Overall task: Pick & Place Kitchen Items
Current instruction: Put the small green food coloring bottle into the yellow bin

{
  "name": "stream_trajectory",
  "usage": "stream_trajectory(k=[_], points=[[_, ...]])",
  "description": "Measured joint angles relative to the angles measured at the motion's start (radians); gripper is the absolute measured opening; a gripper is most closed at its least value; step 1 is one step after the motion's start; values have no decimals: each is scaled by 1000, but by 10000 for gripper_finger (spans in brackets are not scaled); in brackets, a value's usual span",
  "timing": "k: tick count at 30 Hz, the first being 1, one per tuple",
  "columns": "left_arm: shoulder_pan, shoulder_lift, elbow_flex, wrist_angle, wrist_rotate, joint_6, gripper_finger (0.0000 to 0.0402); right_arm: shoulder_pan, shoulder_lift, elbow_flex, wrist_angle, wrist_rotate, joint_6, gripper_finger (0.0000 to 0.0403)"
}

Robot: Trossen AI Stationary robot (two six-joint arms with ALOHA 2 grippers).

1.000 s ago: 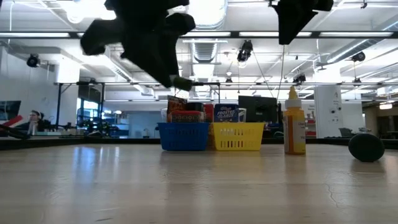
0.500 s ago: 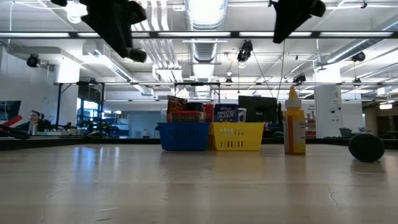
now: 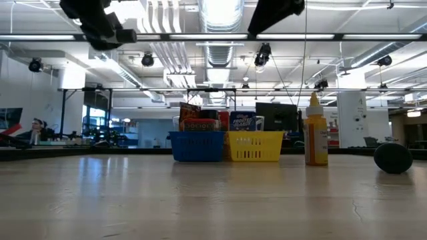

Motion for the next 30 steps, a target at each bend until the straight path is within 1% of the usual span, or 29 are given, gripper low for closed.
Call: stream_trajectory(k=[2,3,7,8,10,12,15,17,19,21,22,23,25,27,28,29,30], points=[[28,-18,-52,82,107,-65,85,39,21,0,13,36,-51,114],[42,-22,-78,133,146,-95,85,64,32,0,22,74,-77,113],[121,-4,-170,382,294,-244,85,167,61,7,19,313,-146,104],[149,8,-185,444,335,-283,85,192,66,14,19,356,-149,101],[213,40,-199,551,419,-351,85,231,70,29,-3,414,-140,97],[283,81,-197,646,495,-400,85,260,68,40,-47,450,-99,96],[379,164,-152,692,580,-460,85,270,51,44,-193,456,39,99],[436,233,-98,668,621,-459,85,269,33,46,-346,457,187,103],[484,305,-24,627,653,-422,85,258,13,46,-518,462,365,107],[517,377,73,576,660,-328,85,246,-1,45,-693,464,549,111],[530,413,128,538,660,-266,85,238,-8,39,-719,463,624,113],[540,448,187,492,661,-196,85,228,-25,25,-703,464,627,115],[552,522,322,364,657,-53,85,212,-77,-7,-674,424,579,119],[558,598,474,161,615,103,85,171,-124,-14,-696,377,591,122],[559,639,557,47,576,200,85,162,-149,-28,-716,358,614,123],[559,681,642,-63,514,294,85,152,-172,-43,-715,337,621,123],[558,722,730,-174,425,384,85,143,-197,-57,-704,327,622,123]])
